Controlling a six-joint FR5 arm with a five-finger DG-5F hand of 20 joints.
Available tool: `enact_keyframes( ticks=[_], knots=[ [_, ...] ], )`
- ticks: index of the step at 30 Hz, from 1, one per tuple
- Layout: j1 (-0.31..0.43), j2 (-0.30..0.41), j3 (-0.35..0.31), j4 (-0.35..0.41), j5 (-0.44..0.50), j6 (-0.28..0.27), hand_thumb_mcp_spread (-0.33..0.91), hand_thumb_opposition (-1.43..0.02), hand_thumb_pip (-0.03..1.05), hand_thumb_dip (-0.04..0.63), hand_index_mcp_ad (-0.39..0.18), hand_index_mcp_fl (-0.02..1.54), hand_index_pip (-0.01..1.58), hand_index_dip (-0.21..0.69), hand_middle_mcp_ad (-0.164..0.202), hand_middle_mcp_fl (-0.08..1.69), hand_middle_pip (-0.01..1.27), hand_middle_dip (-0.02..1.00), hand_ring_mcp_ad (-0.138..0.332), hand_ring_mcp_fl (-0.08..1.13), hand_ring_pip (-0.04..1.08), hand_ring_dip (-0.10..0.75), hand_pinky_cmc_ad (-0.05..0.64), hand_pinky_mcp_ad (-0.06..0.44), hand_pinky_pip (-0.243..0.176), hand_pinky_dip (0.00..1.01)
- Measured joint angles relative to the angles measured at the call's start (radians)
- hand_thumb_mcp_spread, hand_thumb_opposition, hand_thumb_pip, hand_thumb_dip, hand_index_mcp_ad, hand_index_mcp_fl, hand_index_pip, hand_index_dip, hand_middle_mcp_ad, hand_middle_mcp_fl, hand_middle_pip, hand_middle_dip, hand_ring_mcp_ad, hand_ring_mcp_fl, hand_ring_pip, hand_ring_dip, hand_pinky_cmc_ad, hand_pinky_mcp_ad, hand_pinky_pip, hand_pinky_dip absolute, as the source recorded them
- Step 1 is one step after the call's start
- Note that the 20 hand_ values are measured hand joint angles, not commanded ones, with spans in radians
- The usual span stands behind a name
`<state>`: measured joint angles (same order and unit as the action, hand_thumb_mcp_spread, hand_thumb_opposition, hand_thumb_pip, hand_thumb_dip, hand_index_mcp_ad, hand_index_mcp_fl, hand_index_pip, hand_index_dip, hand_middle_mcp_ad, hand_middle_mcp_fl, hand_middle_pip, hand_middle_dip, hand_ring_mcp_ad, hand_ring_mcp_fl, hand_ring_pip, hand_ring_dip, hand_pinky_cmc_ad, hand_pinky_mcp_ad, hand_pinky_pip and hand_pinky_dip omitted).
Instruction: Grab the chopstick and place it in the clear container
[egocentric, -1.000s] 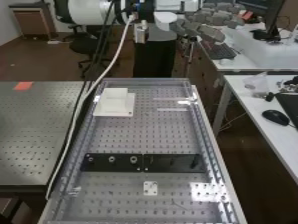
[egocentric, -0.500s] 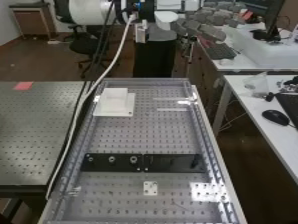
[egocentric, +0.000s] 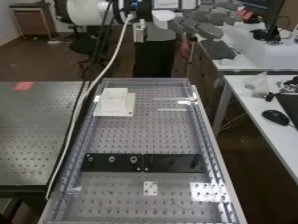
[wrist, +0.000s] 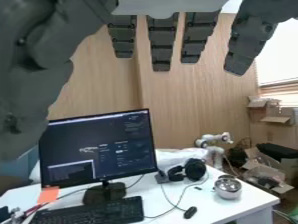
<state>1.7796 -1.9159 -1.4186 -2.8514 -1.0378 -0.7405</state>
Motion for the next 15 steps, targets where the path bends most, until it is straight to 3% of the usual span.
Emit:
enact_keyframes(
  ticks=[15],
  knots=[
    [0.007,0.032,-0.038,0.005,-0.004,-0.017,0.08,-0.74,0.55,0.012,-0.115,0.03,0.07,0.087,0.075,0.05,0.15,0.22,0.117,0.00,0.10,0.117,0.417,0.332,-0.093,0.18]
  ],
)
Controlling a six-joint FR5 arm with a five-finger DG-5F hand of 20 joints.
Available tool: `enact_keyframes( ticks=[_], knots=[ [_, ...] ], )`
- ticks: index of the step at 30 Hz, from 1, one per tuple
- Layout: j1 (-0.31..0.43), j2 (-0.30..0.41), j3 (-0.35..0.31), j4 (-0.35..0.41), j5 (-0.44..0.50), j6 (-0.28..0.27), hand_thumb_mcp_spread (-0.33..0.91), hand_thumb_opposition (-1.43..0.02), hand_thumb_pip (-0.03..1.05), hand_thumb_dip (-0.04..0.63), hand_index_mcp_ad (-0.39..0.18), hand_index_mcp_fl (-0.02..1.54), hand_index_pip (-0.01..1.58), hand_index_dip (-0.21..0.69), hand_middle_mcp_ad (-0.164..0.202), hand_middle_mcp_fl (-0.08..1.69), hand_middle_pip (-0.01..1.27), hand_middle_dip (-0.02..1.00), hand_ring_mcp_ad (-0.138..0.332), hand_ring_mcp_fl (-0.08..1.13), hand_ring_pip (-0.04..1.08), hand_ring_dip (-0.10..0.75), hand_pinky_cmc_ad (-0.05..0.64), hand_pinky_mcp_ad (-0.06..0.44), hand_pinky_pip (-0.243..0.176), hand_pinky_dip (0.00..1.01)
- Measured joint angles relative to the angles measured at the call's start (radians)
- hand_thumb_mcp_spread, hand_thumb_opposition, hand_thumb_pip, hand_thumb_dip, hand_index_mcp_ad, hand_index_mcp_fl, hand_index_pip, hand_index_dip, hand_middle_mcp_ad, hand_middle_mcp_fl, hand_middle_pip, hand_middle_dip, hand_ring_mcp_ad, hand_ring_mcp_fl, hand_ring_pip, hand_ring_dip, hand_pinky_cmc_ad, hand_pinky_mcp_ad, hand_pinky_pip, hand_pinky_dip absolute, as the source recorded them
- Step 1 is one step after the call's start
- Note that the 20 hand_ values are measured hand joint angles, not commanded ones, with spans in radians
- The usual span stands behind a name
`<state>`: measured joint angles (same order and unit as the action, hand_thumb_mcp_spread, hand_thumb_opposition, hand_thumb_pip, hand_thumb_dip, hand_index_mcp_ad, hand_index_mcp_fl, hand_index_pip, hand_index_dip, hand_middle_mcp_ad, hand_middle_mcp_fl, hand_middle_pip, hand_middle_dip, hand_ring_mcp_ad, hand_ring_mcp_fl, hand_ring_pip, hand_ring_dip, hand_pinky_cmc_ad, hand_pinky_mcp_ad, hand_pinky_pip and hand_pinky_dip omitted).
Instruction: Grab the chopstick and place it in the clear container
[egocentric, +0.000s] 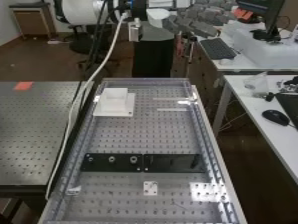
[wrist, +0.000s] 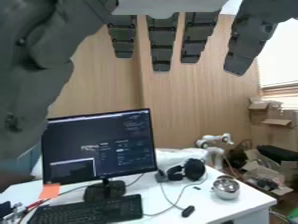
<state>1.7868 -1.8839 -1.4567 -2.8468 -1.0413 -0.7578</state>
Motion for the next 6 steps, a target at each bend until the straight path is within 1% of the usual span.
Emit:
enact_keyframes(
  ticks=[6],
  knots=[
    [0.000,0.008,-0.011,0.004,-0.012,0.002,0.08,-0.74,0.55,0.012,-0.115,0.03,0.07,0.087,0.075,0.05,0.15,0.22,0.117,0.00,0.10,0.117,0.417,0.332,-0.096,0.18]
  ],
)
